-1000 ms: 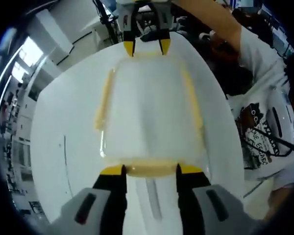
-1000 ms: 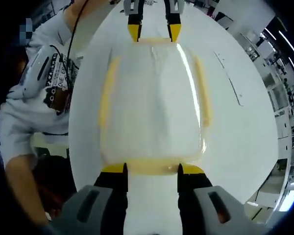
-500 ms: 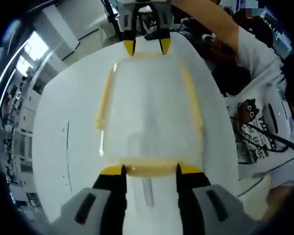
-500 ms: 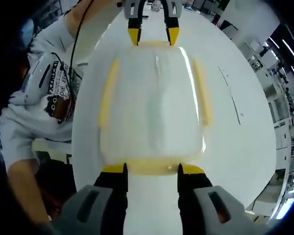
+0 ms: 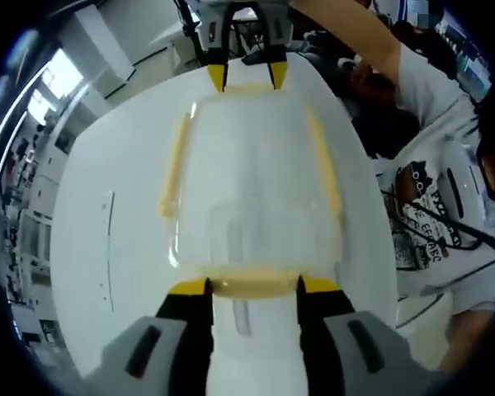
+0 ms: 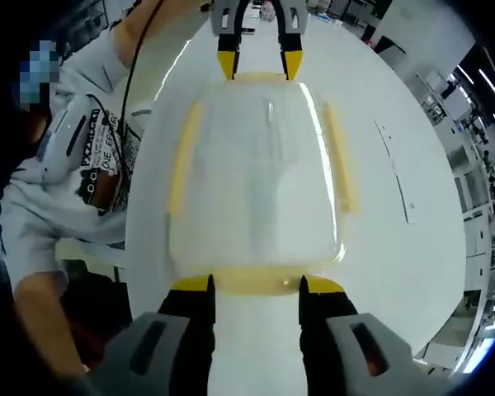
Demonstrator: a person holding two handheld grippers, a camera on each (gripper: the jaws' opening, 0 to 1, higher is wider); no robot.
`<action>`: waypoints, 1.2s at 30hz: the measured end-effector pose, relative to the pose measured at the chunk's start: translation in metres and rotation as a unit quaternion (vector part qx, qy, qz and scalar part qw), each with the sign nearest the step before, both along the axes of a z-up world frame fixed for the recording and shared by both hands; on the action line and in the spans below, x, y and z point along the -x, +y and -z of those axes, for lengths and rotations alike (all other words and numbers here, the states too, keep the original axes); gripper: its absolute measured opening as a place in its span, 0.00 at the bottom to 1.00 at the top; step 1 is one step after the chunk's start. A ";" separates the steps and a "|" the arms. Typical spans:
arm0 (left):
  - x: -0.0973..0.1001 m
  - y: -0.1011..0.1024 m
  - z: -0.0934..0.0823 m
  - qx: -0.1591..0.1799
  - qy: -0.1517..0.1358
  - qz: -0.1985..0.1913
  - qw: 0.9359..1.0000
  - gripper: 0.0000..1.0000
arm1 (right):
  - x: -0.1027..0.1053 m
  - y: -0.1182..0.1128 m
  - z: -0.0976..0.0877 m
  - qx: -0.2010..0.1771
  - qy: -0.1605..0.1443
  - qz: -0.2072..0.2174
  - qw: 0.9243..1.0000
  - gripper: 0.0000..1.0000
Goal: Snap each plastic latch of the storage box into its locked position after aligning the lid with the box until every specified latch is closed and the lid sits flush.
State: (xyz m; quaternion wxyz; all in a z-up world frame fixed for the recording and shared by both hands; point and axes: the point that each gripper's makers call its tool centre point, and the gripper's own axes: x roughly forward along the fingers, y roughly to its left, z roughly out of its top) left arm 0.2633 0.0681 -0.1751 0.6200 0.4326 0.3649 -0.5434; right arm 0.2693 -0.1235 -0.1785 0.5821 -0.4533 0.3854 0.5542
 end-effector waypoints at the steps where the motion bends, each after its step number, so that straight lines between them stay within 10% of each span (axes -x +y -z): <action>1: 0.000 0.000 0.000 0.000 0.000 0.000 1.000 0.39 | 0.000 0.000 0.000 0.000 0.000 0.000 1.000 0.38; 36: 0.022 0.095 0.018 -0.025 0.021 -0.037 0.999 0.39 | 0.015 0.097 0.016 -0.011 0.034 -0.025 0.999 0.38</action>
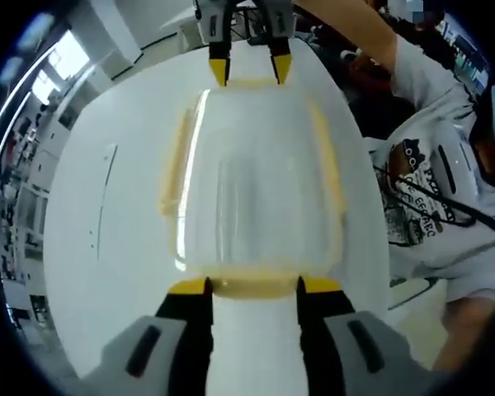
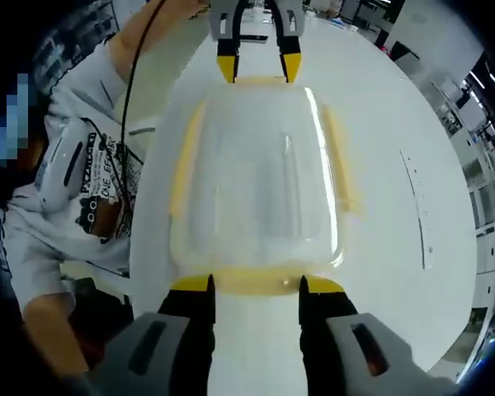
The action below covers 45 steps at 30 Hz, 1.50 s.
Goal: Snap each plastic latch of the storage box into its locked position after aligning the lid with the box until every specified latch is closed and the lid sits flush.
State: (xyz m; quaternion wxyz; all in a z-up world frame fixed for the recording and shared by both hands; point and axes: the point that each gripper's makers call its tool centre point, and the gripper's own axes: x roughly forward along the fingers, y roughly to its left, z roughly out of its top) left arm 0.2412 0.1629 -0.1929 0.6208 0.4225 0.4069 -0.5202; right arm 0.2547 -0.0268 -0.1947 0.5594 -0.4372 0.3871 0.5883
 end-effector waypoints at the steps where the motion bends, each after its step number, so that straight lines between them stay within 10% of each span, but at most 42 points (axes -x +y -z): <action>1: 0.000 0.002 0.001 -0.002 0.001 -0.001 1.000 0.39 | 0.001 0.003 0.000 -0.002 0.001 0.000 1.000 0.38; 45: 0.002 0.018 0.042 -0.017 0.037 -0.016 0.999 0.39 | -0.005 0.017 0.038 0.013 0.002 -0.001 1.000 0.39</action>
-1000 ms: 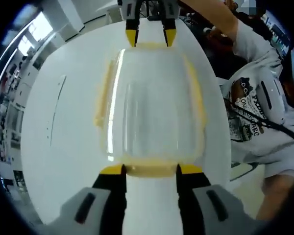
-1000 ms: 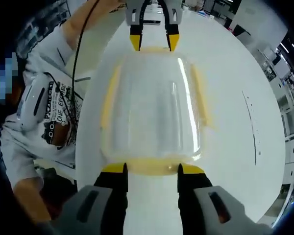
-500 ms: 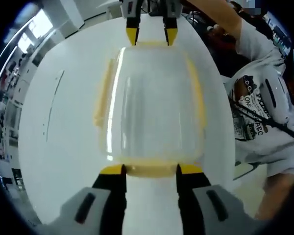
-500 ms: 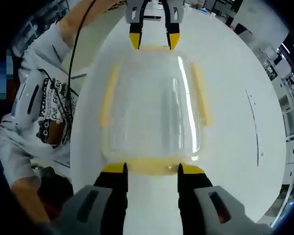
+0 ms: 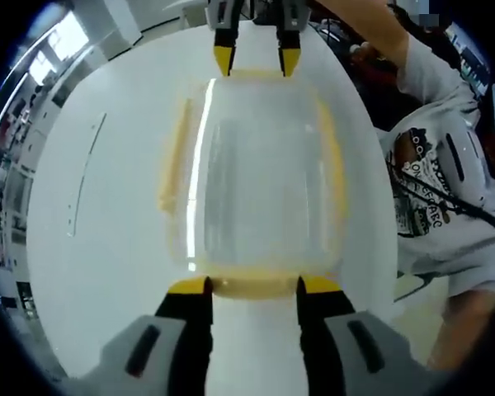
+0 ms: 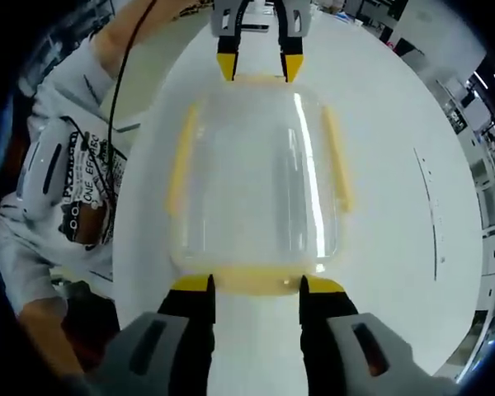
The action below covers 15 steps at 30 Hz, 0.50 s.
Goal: Snap each plastic latch of the storage box into its locked position after aligning the lid with the box until every specified latch is closed and the lid sits flush.
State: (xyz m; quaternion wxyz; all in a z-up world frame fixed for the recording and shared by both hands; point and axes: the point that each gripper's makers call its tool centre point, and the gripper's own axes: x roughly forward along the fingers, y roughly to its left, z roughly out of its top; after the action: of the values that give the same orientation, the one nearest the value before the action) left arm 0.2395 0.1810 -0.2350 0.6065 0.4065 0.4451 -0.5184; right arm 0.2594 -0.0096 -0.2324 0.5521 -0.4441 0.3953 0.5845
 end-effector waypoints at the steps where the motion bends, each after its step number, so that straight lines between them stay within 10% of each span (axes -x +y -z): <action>1: 0.000 0.000 0.000 0.000 0.001 0.001 1.000 0.39 | 0.000 0.000 0.000 0.000 0.002 0.000 1.000 0.39; 15: 0.000 -0.002 0.004 -0.007 0.025 0.011 1.000 0.40 | 0.000 0.000 0.003 -0.007 0.020 -0.001 1.000 0.39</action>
State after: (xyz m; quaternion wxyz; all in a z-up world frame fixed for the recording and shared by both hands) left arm 0.2397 0.1788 -0.2388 0.5867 0.4025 0.4593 -0.5318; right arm 0.2591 -0.0099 -0.2357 0.5463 -0.4288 0.4017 0.5969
